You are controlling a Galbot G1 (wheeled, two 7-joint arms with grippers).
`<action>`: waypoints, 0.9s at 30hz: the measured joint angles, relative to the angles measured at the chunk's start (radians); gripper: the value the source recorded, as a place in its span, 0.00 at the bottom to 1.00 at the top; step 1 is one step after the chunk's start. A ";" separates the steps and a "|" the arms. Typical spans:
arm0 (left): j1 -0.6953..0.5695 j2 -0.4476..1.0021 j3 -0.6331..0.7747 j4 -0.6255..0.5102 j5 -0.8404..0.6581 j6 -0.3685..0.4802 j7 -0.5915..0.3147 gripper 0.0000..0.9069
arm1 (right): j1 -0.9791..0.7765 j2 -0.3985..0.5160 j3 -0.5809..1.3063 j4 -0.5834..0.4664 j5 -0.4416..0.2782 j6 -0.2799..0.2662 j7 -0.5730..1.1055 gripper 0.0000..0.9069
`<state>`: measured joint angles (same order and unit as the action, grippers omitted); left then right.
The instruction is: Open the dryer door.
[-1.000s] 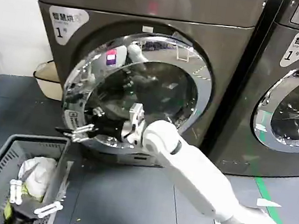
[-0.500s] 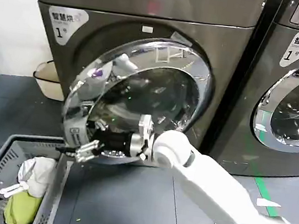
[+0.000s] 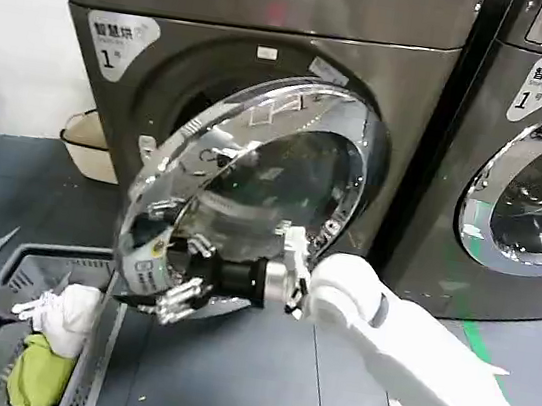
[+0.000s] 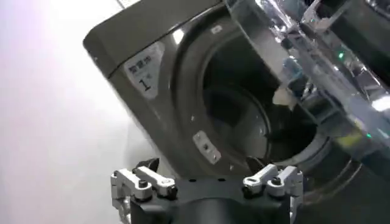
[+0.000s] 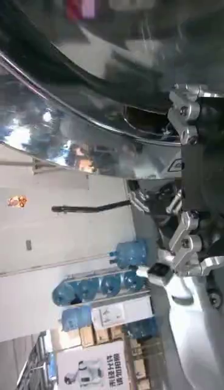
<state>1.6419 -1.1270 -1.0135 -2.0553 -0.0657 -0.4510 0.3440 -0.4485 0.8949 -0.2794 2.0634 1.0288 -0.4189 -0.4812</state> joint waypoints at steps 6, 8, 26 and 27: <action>-0.057 0.060 0.061 0.024 -0.011 0.011 0.000 1.00 | -0.057 -0.067 0.039 0.065 0.006 0.005 0.017 1.00; -0.075 0.081 0.083 0.029 -0.024 0.009 0.000 1.00 | -0.084 -0.091 0.058 0.090 -0.001 0.015 0.047 1.00; -0.203 0.248 0.254 0.054 -0.107 -0.011 0.028 1.00 | -0.628 -0.194 0.617 0.345 -0.144 0.014 0.214 1.00; -0.207 0.251 0.259 0.054 -0.107 -0.014 0.030 1.00 | -0.659 -0.191 0.661 0.351 -0.148 0.014 0.214 1.00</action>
<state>1.4353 -0.8765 -0.7550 -2.0011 -0.1731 -0.4646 0.3738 -1.1077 0.7036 0.3819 2.4144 0.8810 -0.4045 -0.2672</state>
